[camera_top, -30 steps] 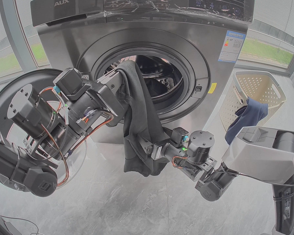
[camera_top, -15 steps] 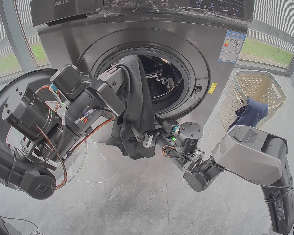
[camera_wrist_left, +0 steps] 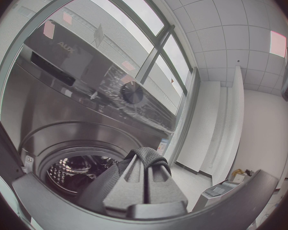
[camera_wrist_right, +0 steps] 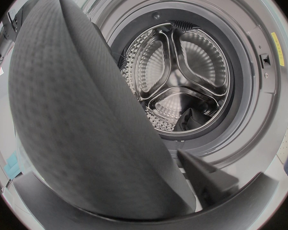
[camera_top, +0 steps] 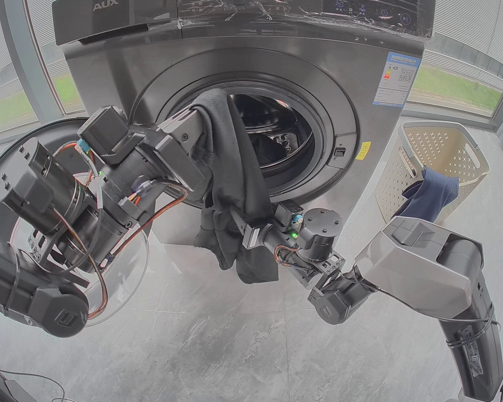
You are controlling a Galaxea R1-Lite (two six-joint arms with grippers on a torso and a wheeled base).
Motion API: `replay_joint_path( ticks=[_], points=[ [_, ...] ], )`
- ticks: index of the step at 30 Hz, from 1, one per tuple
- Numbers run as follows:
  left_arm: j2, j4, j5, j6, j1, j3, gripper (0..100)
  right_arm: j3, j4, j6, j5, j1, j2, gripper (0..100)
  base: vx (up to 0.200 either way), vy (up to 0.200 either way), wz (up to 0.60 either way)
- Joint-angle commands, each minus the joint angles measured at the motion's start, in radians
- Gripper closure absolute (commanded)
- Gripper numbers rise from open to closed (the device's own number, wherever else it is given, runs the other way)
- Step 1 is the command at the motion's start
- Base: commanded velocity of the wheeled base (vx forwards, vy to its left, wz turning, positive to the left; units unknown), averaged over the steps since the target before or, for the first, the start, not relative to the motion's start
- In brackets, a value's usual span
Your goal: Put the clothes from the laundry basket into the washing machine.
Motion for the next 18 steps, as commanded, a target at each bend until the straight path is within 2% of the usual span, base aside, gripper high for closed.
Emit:
replay_joint_path(
  ticks=[1,4,9,11,18],
  points=[
    [0.022,0.017,-0.005,0.001,0.077,0.007,100,0.065,-0.008,0.005,-0.002,-0.036,-0.075,100,0.000,0.000,0.00],
    [0.076,0.004,-0.007,0.001,0.126,0.011,100,0.157,-0.011,0.006,-0.002,-0.062,-0.164,100,0.000,0.000,0.00],
    [0.160,-0.007,-0.008,0.013,0.154,0.039,100,0.243,-0.011,0.006,0.000,-0.089,-0.287,100,0.000,0.000,0.00],
    [0.185,-0.009,-0.008,0.018,0.160,0.053,100,0.249,-0.009,0.006,0.000,-0.089,-0.315,100,0.000,0.000,0.00],
    [0.318,-0.010,-0.088,0.075,0.202,0.115,100,0.250,0.000,0.008,0.000,-0.068,-0.385,100,0.000,0.000,0.00]
  ],
)
